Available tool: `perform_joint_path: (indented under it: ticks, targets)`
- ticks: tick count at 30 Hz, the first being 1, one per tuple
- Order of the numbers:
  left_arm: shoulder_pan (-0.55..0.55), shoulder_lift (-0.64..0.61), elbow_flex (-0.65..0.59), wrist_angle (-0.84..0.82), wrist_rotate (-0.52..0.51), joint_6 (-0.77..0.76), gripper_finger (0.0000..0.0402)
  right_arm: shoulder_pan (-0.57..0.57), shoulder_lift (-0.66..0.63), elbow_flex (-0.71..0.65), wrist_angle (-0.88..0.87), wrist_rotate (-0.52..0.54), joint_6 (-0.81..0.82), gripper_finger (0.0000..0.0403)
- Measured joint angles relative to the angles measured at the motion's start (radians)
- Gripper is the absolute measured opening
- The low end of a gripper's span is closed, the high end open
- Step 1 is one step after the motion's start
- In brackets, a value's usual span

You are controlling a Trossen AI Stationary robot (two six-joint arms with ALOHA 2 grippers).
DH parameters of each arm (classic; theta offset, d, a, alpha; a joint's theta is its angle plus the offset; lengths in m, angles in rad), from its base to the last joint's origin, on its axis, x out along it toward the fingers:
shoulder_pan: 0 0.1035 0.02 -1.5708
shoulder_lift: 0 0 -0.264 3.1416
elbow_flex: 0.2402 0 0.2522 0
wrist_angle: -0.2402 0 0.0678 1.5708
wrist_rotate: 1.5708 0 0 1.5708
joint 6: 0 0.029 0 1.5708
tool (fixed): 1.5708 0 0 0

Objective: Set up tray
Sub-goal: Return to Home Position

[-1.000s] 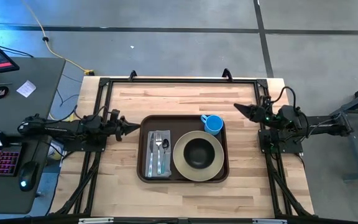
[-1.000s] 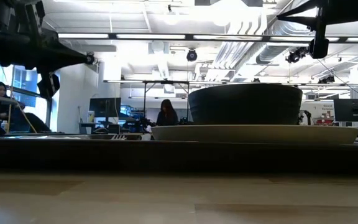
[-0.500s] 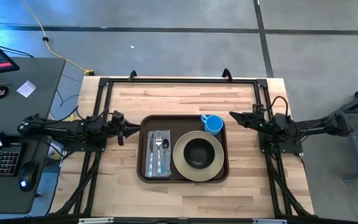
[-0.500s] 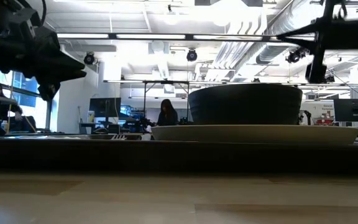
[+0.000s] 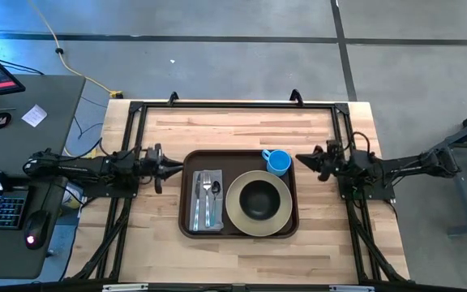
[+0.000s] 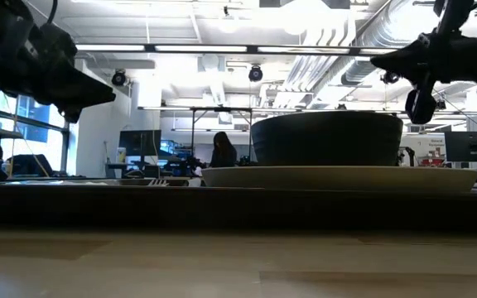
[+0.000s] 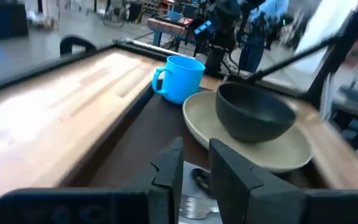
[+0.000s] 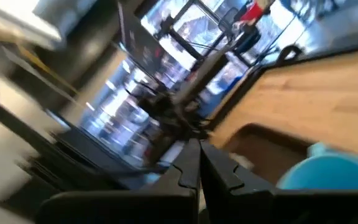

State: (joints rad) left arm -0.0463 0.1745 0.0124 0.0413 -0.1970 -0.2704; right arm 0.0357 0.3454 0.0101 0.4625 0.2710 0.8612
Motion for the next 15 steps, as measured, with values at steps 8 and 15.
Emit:
perform_joint_path:
  ticks: [8,15]
  targets:
    - [0.0,0.0,0.0,0.0,0.0,0.083,0.0112,0.0,0.0,0.0,-0.115,0.003,-0.453,0.0]
    - [0.0,0.0,0.0,0.0,0.0,0.083,0.0113,0.0,0.0,0.0,-0.22,-0.005,-0.617,0.0]
